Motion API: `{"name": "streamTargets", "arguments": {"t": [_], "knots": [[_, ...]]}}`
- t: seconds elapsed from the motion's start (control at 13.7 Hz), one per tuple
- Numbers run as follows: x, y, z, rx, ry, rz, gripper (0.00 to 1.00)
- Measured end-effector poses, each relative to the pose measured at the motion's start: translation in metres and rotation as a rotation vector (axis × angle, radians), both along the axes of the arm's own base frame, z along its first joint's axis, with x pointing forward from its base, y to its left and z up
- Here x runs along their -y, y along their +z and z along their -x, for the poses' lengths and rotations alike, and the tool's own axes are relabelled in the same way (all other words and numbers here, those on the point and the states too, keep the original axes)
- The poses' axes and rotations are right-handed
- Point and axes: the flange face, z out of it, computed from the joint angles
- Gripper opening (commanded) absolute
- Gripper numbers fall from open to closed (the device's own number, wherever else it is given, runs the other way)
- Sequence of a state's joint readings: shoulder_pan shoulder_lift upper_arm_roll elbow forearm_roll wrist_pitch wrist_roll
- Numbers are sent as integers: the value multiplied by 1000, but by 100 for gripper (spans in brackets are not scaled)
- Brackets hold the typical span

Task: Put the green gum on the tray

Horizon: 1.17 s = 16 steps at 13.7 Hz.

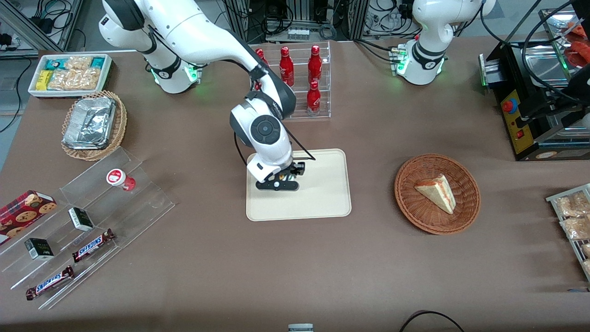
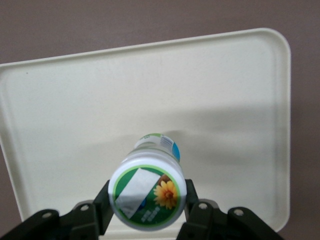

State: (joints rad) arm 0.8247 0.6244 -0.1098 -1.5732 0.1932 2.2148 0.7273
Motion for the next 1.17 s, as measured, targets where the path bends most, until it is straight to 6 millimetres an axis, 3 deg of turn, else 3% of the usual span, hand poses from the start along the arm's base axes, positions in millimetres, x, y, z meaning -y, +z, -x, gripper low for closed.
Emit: {"name": "streamTargets", "arguments": {"t": [0.59,0.8,0.95,1.02,1.17], "knots": [[-15,-35,10,-1,3,7,0],[-20,-45,14,5,10,7,33],[-22,-45,14,11,11,3,83],[-22,-46,14,13,10,2,100],[-22,-46,13,15,10,1,100]]}}
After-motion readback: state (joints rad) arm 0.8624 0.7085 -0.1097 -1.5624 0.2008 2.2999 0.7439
